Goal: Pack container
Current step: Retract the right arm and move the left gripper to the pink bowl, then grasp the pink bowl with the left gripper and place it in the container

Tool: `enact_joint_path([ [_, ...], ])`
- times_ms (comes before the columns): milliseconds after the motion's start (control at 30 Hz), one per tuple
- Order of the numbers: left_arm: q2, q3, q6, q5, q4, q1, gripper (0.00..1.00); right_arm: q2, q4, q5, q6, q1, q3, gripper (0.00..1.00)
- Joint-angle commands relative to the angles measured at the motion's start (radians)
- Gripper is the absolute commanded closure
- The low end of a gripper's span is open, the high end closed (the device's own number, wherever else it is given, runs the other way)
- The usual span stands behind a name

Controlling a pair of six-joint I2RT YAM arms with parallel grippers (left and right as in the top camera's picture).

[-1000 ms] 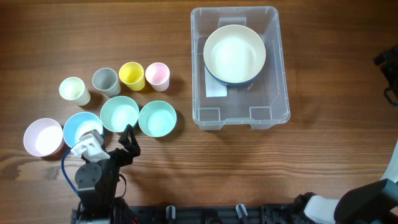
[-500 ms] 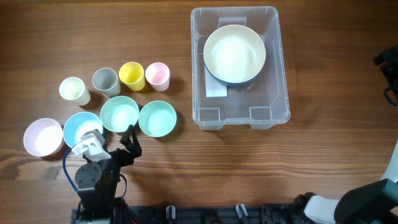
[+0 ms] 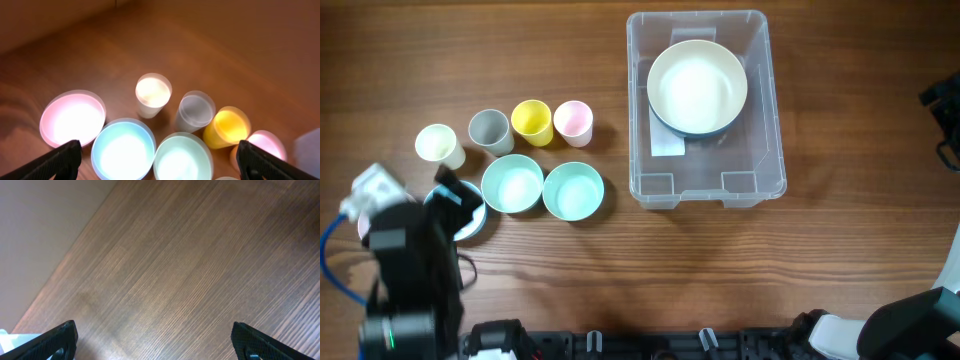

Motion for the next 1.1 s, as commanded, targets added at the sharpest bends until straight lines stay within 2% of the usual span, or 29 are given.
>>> enact_joint_path([
  [0,0.299,0.177,0.006,0.101,-0.091,0.074,0.0,0.005,0.002,-0.006,0.014,0.003,0.005,0.0],
  [100,0.484,0.284,0.042,0.254,-0.161,0.124,0.0,0.005,0.002,-0.006,0.013,0.003,0.005,0.0],
  [167,0.536,0.29,0.061,0.24,-0.196,0.142,0.0,0.005,0.002,-0.006,0.013,0.003,0.005,0.0],
  [200,0.56,0.29,0.005,0.228,-0.221,0.174,0.0,0.005,0.002,-0.006,0.013,0.003,0.005,0.0],
  [233,0.583,0.29,-0.084,0.222,-0.254,0.242,0.0,0.005,0.002,-0.006,0.014,0.003,0.005,0.0],
  [300,0.608,0.29,-0.146,0.251,-0.277,0.387,0.0,0.005,0.002,-0.006,0.014,0.003,0.005,0.0],
  [400,0.637,0.29,-0.145,0.347,-0.274,0.659,0.0,0.005,0.002,-0.006,0.014,0.003,0.005,0.0],
  [533,0.675,0.286,-0.142,0.401,-0.256,0.898,0.0,0.005,0.002,-0.006,0.013,0.003,0.005,0.0],
  [633,0.756,0.282,-0.107,0.444,-0.192,0.946,0.0,0.005,0.002,-0.006,0.013,0.003,0.005,0.0],
  [800,0.932,0.282,-0.009,0.528,-0.151,0.945,0.15,0.005,0.002,-0.006,0.013,0.003,0.005,0.0],
  [833,0.973,0.282,0.008,0.537,-0.135,0.945,0.16,0.005,0.002,-0.006,0.013,0.003,0.005,0.01],
  [933,1.056,0.282,0.011,0.54,-0.102,0.945,0.22,0.005,0.002,-0.006,0.013,0.003,0.005,0.0],
  [1067,1.117,0.282,0.04,0.54,-0.04,0.938,0.22,0.005,0.002,-0.006,0.013,0.003,0.005,0.0],
])
